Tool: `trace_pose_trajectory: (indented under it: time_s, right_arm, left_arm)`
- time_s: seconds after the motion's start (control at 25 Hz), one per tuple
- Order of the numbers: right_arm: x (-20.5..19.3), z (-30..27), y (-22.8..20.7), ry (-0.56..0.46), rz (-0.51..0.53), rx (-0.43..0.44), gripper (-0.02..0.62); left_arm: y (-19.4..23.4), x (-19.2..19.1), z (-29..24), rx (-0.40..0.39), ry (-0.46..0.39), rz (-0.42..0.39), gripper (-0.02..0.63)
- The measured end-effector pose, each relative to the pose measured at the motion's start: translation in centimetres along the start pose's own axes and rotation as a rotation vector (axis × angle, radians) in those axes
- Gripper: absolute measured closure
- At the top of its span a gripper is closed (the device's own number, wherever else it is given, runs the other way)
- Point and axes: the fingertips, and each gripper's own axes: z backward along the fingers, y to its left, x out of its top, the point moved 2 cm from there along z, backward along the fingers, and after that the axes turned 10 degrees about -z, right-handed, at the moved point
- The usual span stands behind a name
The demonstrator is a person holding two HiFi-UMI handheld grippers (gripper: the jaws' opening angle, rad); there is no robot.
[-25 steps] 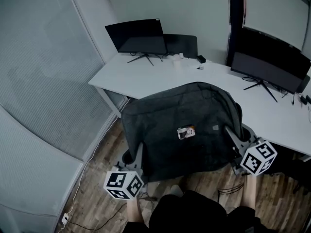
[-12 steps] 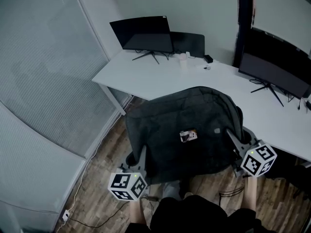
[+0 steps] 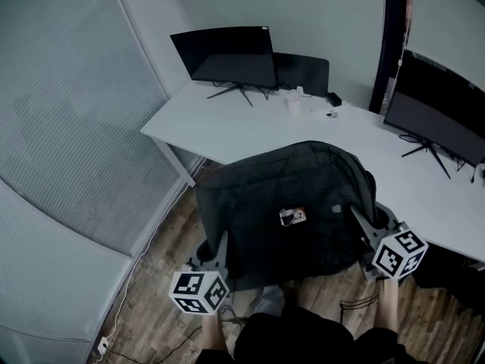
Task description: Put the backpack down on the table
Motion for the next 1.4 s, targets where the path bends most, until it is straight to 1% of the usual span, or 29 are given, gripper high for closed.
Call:
trace_pose_trajectory:
  time_s: [0.28,0.8,1.16,1.4]
  right_arm:
    - [1.1,-6.3,0.1,-0.002,-0.007,-0.038,0.479]
    - [3.5,-13.4,-0.3,-0.042,-0.008,-0.098,0.479]
    - [4.8,-16.9,-0.3,-0.094,-0.015,-0.123,0.479]
    - [6.2,-18.1,-0.5,-0.105,-0.003,-0.125,0.477]
  left_arm:
    - [5.5,0.9,-5.1,-0.035,0.009,0.004,0.565]
    - [11.7,3.2,-12.2,-0.111,-0.004,-0.010,0.565]
    - [15.0,5.3,-15.8,-0.151,-0.031,-0.042,0.565]
    - [15.8,6.3,-17.1,-0.158,-0.049,-0.039,0.565]
